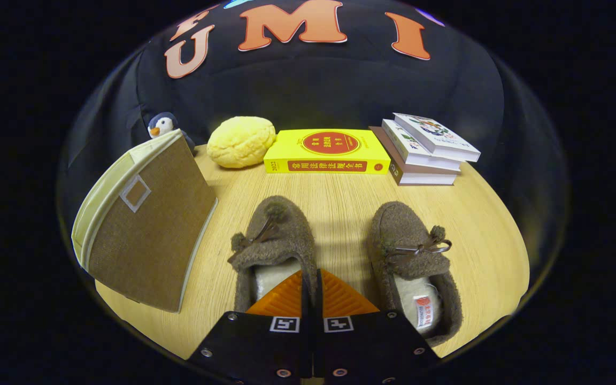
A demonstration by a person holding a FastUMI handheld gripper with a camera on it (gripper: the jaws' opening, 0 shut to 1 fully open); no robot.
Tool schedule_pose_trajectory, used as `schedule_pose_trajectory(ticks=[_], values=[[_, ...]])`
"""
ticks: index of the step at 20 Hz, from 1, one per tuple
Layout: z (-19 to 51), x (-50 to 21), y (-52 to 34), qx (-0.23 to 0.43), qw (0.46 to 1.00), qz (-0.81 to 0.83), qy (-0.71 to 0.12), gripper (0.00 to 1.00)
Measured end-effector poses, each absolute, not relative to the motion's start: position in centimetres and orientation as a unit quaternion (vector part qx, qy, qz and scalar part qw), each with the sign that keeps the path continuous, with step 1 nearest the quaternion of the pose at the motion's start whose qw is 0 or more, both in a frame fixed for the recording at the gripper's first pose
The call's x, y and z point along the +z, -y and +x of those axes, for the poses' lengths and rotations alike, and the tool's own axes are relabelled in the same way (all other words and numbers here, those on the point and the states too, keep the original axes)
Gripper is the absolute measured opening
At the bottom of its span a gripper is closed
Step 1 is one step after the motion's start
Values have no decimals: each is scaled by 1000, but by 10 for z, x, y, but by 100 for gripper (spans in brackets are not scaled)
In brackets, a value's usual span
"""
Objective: Open the storage box then place both shoes into the box .Put the left shoe in first, then the right shoe, with the right side of both shoes facing outward in a uniform manner.
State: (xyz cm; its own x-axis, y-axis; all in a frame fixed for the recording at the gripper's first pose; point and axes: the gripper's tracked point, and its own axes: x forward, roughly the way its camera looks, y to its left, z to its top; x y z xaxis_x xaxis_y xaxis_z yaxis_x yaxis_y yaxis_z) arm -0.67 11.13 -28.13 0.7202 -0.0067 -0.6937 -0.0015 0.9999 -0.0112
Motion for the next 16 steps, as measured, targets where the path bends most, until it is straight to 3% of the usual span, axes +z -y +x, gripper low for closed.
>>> schedule_pose_trajectory(ticks=[16], values=[[2,-113,-182,-27,965,19,-261,2]])
